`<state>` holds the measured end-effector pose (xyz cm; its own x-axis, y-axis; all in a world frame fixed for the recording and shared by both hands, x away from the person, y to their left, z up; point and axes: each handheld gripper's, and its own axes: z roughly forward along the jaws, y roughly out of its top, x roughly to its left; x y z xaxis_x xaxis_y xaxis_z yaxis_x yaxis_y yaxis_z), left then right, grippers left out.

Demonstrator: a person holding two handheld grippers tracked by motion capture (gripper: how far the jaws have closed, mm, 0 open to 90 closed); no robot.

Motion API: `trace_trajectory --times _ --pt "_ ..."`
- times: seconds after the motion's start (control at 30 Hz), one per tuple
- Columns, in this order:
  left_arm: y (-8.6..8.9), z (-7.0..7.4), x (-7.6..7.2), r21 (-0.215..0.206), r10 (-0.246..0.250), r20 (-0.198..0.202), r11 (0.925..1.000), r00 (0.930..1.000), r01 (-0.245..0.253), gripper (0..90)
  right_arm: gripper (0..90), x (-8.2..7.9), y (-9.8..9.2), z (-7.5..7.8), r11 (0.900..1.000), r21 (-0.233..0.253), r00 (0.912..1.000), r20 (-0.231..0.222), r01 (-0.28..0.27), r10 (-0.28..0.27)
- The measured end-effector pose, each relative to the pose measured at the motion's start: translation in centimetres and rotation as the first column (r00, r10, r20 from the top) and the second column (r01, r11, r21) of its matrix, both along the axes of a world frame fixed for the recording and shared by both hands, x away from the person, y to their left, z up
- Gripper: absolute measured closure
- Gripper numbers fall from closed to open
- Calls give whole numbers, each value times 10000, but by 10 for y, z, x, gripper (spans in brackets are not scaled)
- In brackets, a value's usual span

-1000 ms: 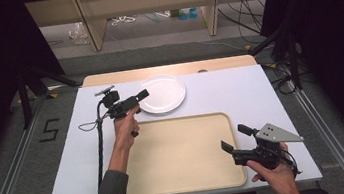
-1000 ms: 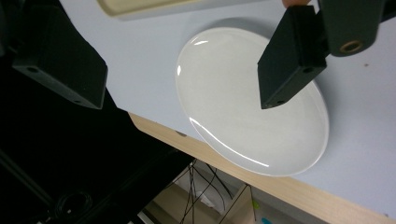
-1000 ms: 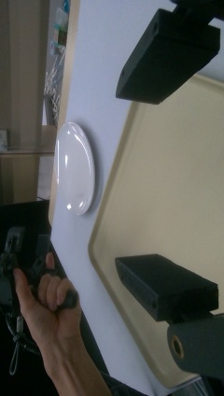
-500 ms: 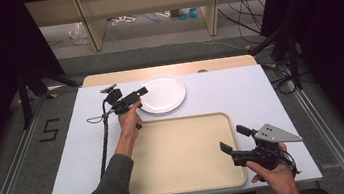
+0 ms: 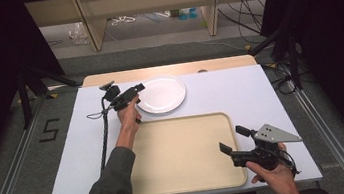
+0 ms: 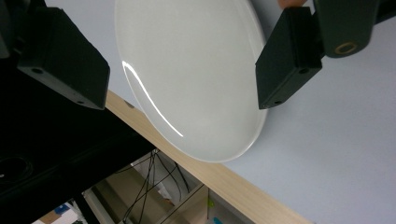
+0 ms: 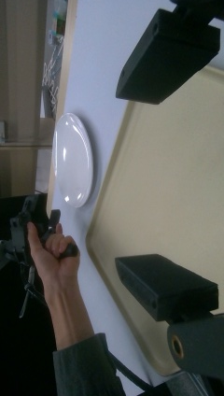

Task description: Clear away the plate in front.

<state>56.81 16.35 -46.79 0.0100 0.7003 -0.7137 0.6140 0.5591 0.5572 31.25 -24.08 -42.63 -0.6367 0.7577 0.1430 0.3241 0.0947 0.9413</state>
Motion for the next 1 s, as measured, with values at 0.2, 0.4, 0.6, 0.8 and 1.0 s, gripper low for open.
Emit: trace_trajectory --times 0.2,0.4,0.6,0.8,1.0 --pt "-1 -10 3 -121 90 -209 9999 9997 -92 172 169 1 1 -1 9999 121 9999 54 -95 94" --pt "-1 -17 6 -114 200 -448 9997 9988 -205 170 169 1 0 0 9999 90 10000 22 -58 58" --pt "-2 -24 8 -369 272 -552 9989 9981 -292 165 170 1 0 -1 9998 141 9999 54 -147 147" --pt "-5 -28 8 -534 191 -629 9983 9978 -225 166 172 1 0 -1 9998 119 9998 133 -173 172" --pt "-8 -31 9 -755 66 -668 9971 9977 -116 165 173 1 1 -1 9997 160 9998 67 -207 206"
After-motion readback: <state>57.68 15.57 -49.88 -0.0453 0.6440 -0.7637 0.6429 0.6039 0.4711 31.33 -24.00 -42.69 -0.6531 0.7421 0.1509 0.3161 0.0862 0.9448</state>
